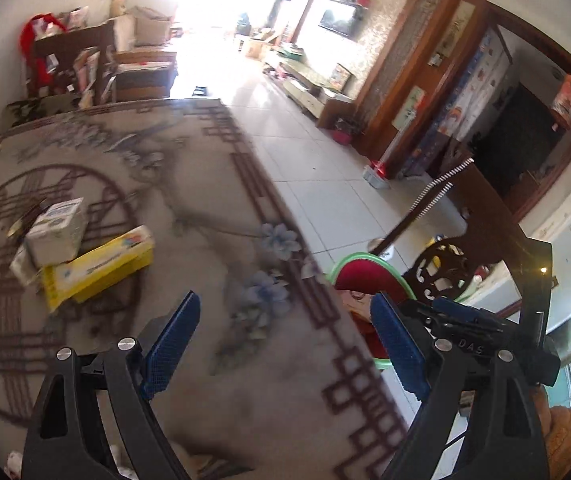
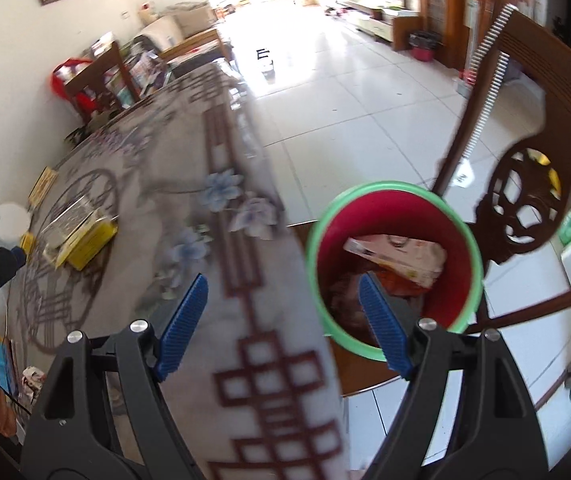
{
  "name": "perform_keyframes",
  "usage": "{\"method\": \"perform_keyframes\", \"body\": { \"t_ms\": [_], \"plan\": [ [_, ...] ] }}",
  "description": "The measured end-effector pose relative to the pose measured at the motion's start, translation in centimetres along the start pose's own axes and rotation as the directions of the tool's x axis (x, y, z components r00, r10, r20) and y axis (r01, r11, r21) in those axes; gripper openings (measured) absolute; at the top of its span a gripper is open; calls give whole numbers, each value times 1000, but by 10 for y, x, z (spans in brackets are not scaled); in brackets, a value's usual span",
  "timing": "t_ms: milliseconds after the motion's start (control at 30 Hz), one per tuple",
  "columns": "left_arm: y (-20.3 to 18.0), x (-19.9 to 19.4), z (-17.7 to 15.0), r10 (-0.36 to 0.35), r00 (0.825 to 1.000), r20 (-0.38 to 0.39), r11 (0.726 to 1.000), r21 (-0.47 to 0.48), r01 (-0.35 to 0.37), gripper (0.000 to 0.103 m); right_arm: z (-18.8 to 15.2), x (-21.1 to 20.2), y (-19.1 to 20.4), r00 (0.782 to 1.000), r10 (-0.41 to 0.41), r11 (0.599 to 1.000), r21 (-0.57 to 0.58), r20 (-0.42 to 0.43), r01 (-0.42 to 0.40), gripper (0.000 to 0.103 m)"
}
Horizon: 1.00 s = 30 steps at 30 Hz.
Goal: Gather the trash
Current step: 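Grasp crumpled newspaper with left tool while right tool grasps white crumpled paper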
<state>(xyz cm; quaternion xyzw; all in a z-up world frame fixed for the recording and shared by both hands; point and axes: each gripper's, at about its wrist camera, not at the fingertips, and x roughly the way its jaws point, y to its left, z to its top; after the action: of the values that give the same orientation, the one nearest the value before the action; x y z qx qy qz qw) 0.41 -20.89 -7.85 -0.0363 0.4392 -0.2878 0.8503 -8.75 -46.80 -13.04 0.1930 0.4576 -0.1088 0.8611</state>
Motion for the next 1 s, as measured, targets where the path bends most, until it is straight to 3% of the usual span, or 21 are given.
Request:
{"method": "perform_keyframes", "body": {
  "t_ms": [200,333,467,667,1000],
  "plan": [
    [105,-53,-36,172,985,14,967,-195,-166,83,-3,26,92,994,78,983,-160,-71,-89,76],
    [176,-83,-74,282,959,-38,903,-328,-279,83,-15,40,155,981,134,951,-261,-138,-166,77],
    [225,-101,-112,337,934,-116,838,-416,-354,83,-31,49,204,965,168,910,-345,-202,-230,78],
    [253,-112,-153,347,918,-193,809,-433,-397,83,-55,60,249,937,185,864,-405,-297,-299,78],
    [268,-95,-179,262,927,-268,809,-462,-362,83,-98,63,283,875,207,806,-431,-437,-406,78]
  ]
}}
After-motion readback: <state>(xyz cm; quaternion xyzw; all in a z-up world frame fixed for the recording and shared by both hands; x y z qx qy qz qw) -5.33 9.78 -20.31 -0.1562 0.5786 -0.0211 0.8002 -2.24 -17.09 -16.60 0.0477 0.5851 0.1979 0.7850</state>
